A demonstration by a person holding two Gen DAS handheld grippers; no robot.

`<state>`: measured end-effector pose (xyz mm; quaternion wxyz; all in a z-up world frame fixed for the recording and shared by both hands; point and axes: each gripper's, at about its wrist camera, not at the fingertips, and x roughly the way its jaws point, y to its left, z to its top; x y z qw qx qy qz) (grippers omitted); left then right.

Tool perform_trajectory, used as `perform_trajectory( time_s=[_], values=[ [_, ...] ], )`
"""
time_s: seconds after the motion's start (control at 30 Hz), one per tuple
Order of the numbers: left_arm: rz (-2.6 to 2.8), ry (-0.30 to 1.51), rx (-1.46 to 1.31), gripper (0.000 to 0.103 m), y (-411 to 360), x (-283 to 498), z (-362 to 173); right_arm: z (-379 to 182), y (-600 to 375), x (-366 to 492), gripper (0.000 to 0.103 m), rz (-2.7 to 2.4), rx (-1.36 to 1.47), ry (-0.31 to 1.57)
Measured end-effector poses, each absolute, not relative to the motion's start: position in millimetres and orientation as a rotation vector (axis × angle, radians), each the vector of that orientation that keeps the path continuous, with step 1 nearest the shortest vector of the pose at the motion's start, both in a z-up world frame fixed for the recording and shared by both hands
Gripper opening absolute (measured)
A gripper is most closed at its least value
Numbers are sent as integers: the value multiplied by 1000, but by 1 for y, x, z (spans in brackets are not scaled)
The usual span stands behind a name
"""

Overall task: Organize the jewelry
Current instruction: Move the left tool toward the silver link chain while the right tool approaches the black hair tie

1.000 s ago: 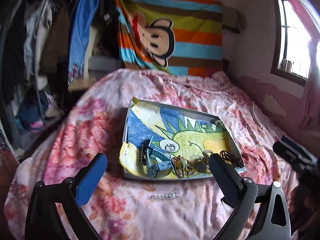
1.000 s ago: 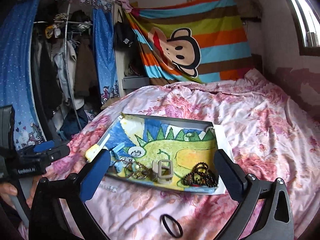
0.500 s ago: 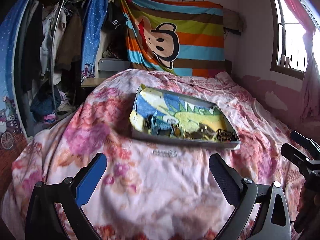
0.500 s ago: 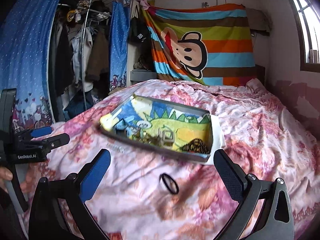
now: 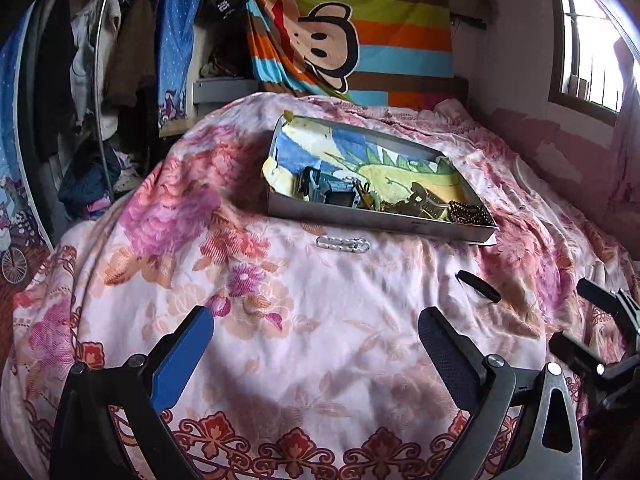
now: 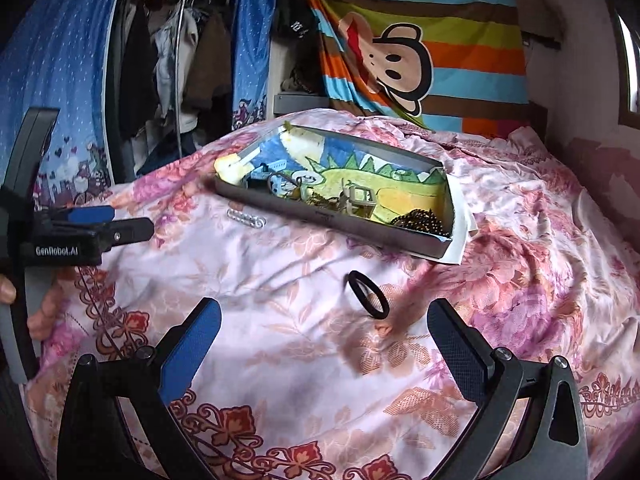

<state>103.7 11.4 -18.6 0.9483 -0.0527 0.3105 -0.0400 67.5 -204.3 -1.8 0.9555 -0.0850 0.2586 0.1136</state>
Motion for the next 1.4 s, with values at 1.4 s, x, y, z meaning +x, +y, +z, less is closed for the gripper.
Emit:
perform_trajectory(
  time_s=[1.4],
  values=[
    [-180, 683, -86, 103, 10, 165, -22, -15, -233, 147, 101, 240, -119, 692]
  ],
)
